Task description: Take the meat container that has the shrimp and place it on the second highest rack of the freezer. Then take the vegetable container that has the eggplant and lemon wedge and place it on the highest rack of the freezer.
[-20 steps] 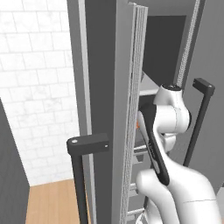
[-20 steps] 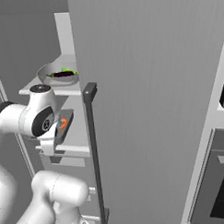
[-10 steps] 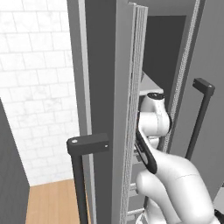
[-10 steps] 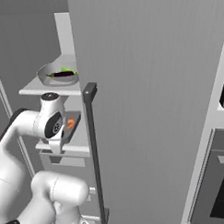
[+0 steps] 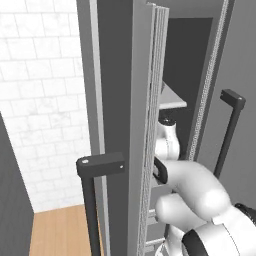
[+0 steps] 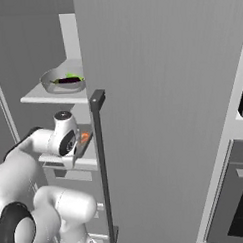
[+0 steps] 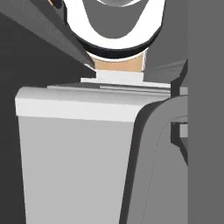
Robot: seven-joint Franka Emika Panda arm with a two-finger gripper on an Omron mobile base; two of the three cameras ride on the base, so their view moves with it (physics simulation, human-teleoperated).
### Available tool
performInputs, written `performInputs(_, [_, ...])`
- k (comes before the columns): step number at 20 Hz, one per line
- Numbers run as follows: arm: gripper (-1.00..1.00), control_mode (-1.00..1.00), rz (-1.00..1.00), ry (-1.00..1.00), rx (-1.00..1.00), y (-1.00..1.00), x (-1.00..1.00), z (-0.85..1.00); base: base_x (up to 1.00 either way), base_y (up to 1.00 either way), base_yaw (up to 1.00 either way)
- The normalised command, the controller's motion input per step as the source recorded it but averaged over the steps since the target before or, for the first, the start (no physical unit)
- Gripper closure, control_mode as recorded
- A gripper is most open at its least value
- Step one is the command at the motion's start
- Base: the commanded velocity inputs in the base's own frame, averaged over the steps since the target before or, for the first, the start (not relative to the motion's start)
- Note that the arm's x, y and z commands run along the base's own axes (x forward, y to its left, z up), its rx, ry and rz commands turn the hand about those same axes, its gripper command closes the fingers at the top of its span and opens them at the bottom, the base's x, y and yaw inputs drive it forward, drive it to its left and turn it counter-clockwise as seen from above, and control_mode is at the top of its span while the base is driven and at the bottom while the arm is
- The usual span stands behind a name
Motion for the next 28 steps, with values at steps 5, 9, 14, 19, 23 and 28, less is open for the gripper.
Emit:
performInputs(5, [1.0,-1.0,-0.04,0.01,0.0,0.05,0.69,-0.34,0.0,0.0,0.0])
performInputs(9, [1.0,-1.0,-0.04,0.01,0.0,0.0,0.79,-0.15,0.0,0.0,0.0])
performInputs(14, [-1.0,-1.0,-0.02,0.0,0.0,0.02,0.36,-0.16,0.0,0.0,0.0])
performInputs(19, [-1.0,-1.0,0.0,-0.15,0.0,0.0,-0.39,0.0,0.0,0.0,0.0])
performInputs(23, [-1.0,-1.0,0.0,-0.25,0.0,0.0,-0.69,0.26,0.0,0.0,0.0])
performInputs(28, [-1.0,-1.0,0.0,-0.11,0.0,0.0,-0.37,0.11,0.0,0.0,0.0])
